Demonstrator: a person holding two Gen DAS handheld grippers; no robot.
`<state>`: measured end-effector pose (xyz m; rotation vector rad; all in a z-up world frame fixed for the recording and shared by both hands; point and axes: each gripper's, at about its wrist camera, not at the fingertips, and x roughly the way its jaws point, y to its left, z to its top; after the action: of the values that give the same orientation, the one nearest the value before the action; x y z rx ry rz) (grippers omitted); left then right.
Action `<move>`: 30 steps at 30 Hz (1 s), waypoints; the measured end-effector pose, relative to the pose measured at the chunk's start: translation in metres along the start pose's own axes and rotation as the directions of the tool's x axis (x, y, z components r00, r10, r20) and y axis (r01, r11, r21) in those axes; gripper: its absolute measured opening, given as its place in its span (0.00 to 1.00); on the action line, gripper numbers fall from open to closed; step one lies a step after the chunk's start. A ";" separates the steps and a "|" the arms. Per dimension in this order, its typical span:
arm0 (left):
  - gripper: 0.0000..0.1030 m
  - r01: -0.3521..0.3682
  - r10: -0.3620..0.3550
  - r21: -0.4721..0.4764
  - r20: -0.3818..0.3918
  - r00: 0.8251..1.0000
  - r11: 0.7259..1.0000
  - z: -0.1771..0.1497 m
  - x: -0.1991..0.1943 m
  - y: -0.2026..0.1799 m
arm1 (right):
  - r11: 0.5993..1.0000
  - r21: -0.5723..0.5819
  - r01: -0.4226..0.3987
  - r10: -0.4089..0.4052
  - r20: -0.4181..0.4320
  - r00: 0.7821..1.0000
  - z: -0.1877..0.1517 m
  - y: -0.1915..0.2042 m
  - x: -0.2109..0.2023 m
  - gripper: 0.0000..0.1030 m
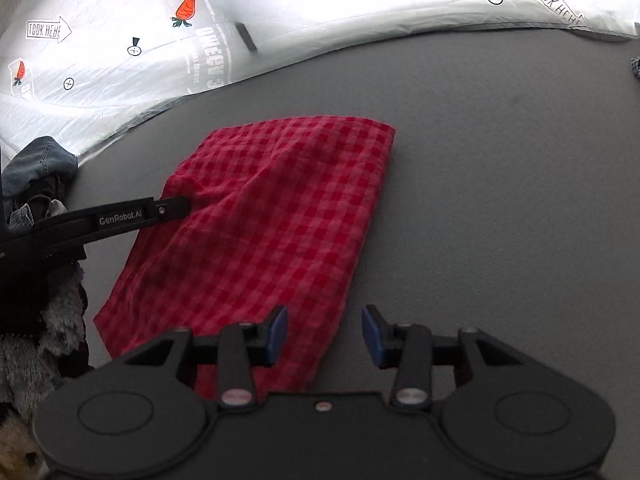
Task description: Fold clothes
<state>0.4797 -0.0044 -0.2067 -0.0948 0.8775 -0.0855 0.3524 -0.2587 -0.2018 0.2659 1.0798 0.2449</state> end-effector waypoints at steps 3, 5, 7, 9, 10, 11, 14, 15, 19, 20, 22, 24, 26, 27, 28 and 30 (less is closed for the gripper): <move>0.04 0.016 -0.016 -0.143 -0.001 1.000 0.990 0.005 0.000 0.033 | 1.000 0.020 -0.004 0.004 0.009 1.000 0.003 -0.006 0.000 0.42; 0.09 0.000 0.003 -0.238 0.011 1.000 0.971 0.007 -0.006 0.052 | 0.999 0.037 -0.016 0.016 0.015 1.000 0.004 -0.013 0.000 0.42; 0.30 -0.014 0.020 -0.327 0.015 1.000 0.945 0.007 -0.016 0.073 | 0.998 0.064 -0.027 0.027 0.016 1.000 0.008 -0.018 0.003 0.42; 0.37 -0.009 0.023 -0.426 0.028 0.999 0.905 0.000 -0.030 0.092 | 0.996 0.087 -0.037 0.036 0.018 0.999 0.012 -0.023 0.005 0.42; 0.37 0.000 0.015 -0.465 0.029 0.999 0.885 -0.006 -0.037 0.098 | 0.995 0.093 -0.042 0.040 0.021 0.999 0.014 -0.024 0.006 0.42; 0.38 0.019 -0.008 -0.508 0.025 1.000 0.861 -0.014 -0.045 0.104 | 0.994 0.096 -0.047 0.045 0.024 0.999 0.017 -0.025 0.007 0.42; 0.43 0.084 -0.110 -0.625 -0.003 0.994 0.776 -0.047 -0.069 0.111 | 0.994 0.095 -0.061 0.058 0.033 0.998 0.026 -0.026 0.010 0.43; 0.47 0.101 -0.145 -0.651 -0.013 0.989 0.752 -0.058 -0.074 0.112 | 0.993 0.100 -0.070 0.067 0.035 0.997 0.029 -0.027 0.012 0.44; 0.53 0.103 -0.239 -0.667 -0.116 0.964 0.738 -0.098 -0.089 0.090 | 0.990 0.110 -0.088 0.084 0.043 0.996 0.042 -0.027 0.021 0.46; 0.54 0.112 -0.268 -0.673 -0.133 0.954 0.732 -0.106 -0.089 0.083 | 0.990 0.109 -0.086 0.082 0.044 0.996 0.046 -0.028 0.024 0.46; 0.56 0.142 -0.348 -0.704 -0.156 0.925 0.695 -0.120 -0.081 0.075 | 0.987 0.127 -0.096 0.091 0.045 0.995 0.053 -0.032 0.030 0.46; 0.56 0.152 -0.391 -0.726 -0.171 0.904 0.671 -0.126 -0.068 0.070 | 0.982 0.152 -0.110 0.104 0.046 0.994 0.060 -0.036 0.036 0.46; 0.56 0.146 -0.390 -0.728 -0.177 0.904 0.669 -0.127 -0.060 0.064 | 0.978 0.172 -0.121 0.114 0.051 0.992 0.067 -0.041 0.042 0.46; 0.57 0.152 -0.385 -0.724 -0.168 0.907 0.673 -0.126 -0.058 0.062 | 0.976 0.178 -0.122 0.114 0.055 0.992 0.071 -0.042 0.045 0.46; 0.57 0.160 -0.380 -0.717 -0.156 0.912 0.678 -0.123 -0.056 0.060 | 0.976 0.183 -0.122 0.113 0.059 0.992 0.074 -0.043 0.047 0.46; 0.57 0.162 -0.359 -0.697 -0.146 0.922 0.698 -0.118 -0.054 0.055 | 0.974 0.191 -0.125 0.114 0.068 0.991 0.081 -0.045 0.052 0.47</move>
<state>0.3567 0.0511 -0.2472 -0.9270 1.1365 -0.0431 0.4510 -0.2914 -0.2239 0.5117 1.0340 0.2381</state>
